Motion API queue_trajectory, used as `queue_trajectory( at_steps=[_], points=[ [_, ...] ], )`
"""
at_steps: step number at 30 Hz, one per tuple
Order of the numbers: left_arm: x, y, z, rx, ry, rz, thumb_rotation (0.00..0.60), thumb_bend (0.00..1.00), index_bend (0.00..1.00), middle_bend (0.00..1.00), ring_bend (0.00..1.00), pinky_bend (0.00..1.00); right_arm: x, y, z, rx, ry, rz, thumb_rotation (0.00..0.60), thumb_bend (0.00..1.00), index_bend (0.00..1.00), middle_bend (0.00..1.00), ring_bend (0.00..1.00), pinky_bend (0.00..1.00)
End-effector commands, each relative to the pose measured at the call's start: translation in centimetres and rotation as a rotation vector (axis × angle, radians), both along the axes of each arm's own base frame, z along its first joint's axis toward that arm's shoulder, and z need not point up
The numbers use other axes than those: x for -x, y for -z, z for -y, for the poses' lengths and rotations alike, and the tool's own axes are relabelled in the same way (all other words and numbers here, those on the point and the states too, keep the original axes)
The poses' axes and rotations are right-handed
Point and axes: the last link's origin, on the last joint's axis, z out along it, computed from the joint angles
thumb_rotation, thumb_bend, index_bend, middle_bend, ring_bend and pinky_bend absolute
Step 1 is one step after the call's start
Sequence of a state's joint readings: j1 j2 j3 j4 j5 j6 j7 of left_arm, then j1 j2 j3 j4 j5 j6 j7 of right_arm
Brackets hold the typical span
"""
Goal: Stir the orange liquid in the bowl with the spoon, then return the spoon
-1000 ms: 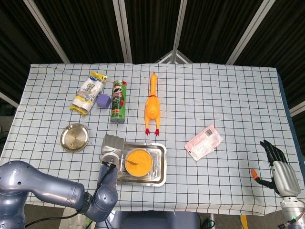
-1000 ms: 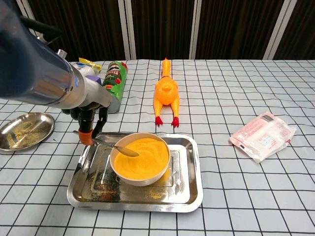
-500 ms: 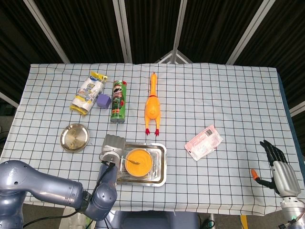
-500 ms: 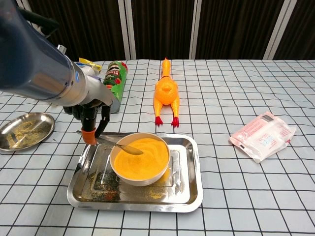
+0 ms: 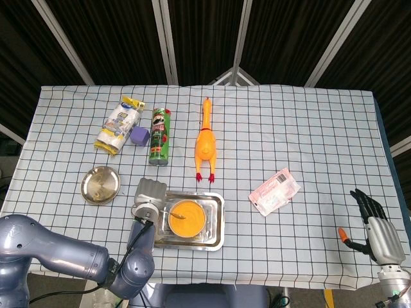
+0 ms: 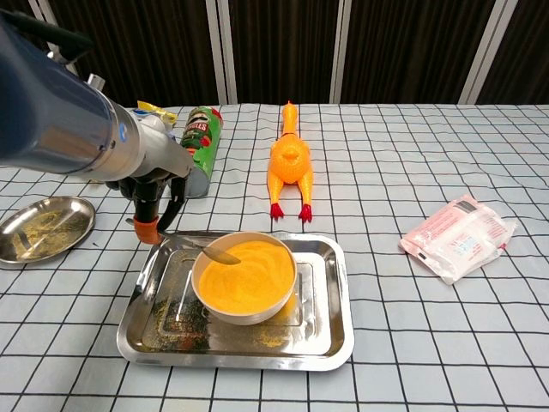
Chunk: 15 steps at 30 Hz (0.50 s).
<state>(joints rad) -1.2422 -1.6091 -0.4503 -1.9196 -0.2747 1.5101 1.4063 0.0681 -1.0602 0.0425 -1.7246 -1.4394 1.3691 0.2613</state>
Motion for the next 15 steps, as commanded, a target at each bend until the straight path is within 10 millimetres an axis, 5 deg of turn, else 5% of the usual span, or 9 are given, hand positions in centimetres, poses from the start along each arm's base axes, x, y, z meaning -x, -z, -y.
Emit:
queue_trajectory(
  at_steps=[1, 5, 15],
  points=[
    [0.3, -1.9, -1.0, -0.105, 0.059, 0.079, 0.600, 0.75, 0.86, 1.00, 1.00, 1.00, 0.0, 0.0, 0.0, 0.001, 0.001, 0.001, 0.600, 0.40, 0.00, 0.00, 0.00, 0.00],
    [3.4, -4.0, -2.0, -0.207, 0.098, 0.042, 0.600, 0.75, 0.86, 1.00, 1.00, 1.00, 0.0, 0.0, 0.0, 0.001, 0.001, -0.001, 0.600, 0.40, 0.00, 0.00, 0.00, 0.00],
    [15.3, -8.3, -4.0, -0.346, -0.024, 0.001, 0.600, 0.74, 0.85, 1.00, 1.00, 1.00, -0.1, -0.1, 0.0, 0.001, -0.003, 0.000, 0.600, 0.41, 0.00, 0.00, 0.00, 0.00]
  ],
)
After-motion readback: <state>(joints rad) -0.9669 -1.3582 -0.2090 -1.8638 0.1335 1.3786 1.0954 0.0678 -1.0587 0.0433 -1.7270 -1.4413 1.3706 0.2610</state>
